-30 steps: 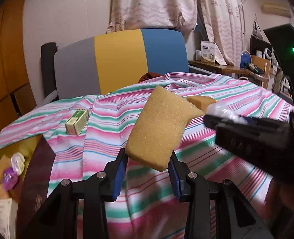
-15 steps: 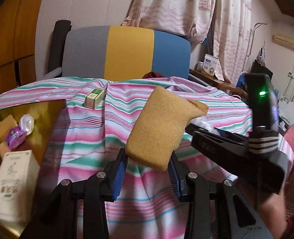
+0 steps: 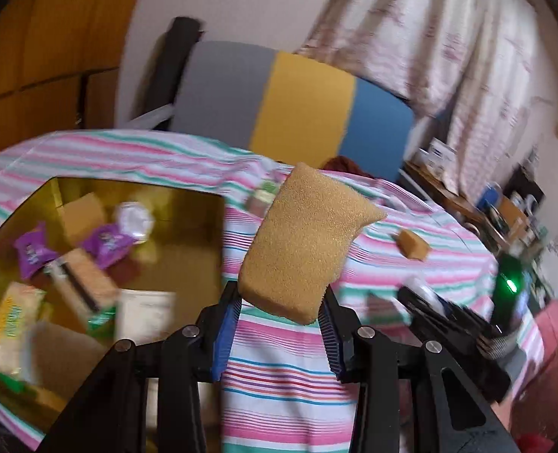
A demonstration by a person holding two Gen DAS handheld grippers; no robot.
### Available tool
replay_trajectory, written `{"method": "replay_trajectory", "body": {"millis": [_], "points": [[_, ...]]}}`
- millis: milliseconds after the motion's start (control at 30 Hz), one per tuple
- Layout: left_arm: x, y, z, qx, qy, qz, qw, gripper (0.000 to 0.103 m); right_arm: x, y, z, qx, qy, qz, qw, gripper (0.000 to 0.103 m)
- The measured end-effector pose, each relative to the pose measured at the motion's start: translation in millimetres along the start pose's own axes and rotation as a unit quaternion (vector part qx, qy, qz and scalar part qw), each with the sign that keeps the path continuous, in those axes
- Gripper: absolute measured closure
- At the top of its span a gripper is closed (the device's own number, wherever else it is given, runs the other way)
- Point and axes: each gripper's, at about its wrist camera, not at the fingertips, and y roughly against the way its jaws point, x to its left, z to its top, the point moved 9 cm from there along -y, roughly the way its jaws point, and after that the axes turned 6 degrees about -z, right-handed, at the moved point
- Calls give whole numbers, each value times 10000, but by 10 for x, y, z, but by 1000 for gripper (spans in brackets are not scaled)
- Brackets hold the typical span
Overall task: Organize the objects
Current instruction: 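Carry the sponge cake to the gold tin with the left tool while the right tool holds the bundle, then lower the plastic-wrapped bundle into the gold tin and open the right tool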
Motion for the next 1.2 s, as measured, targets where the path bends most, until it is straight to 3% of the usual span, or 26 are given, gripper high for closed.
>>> {"method": "replay_trajectory", "body": {"millis": [200, 367, 400, 433, 500, 533, 700, 1033, 1200], "points": [[548, 22, 288, -2, 724, 157, 9972, 62, 304, 173, 6, -45, -32, 409, 9991, 65], [860, -232, 398, 485, 1025, 174, 9934, 59, 651, 347, 62, -147, 21, 786, 9968, 65], [896, -272, 405, 549, 1086, 160, 9924, 51, 701, 377, 80, -167, 22, 840, 9963, 65], [930, -294, 403, 588, 1158, 149, 9914, 32, 757, 409, 100, -189, 25, 898, 9958, 65], [1009, -288, 397, 588, 1343, 216, 9890, 8, 857, 466, 125, -210, 47, 1009, 9947, 65], [1045, -251, 393, 512, 1433, 239, 9881, 4, 914, 495, 130, -209, 78, 1072, 9940, 65], [1136, -64, 246, 408, 1509, 299, 9873, 2, 1111, 551, 108, -140, 158, 1282, 9915, 65], [1198, 422, -59, 79, 851, 755, 9935, 0, 1468, 669, 68, 7, 241, 1705, 9851, 65], [1371, 583, -126, 10, 993, 908, 9909, 0, 1640, 753, 53, 79, 282, 1935, 9807, 65]]}}
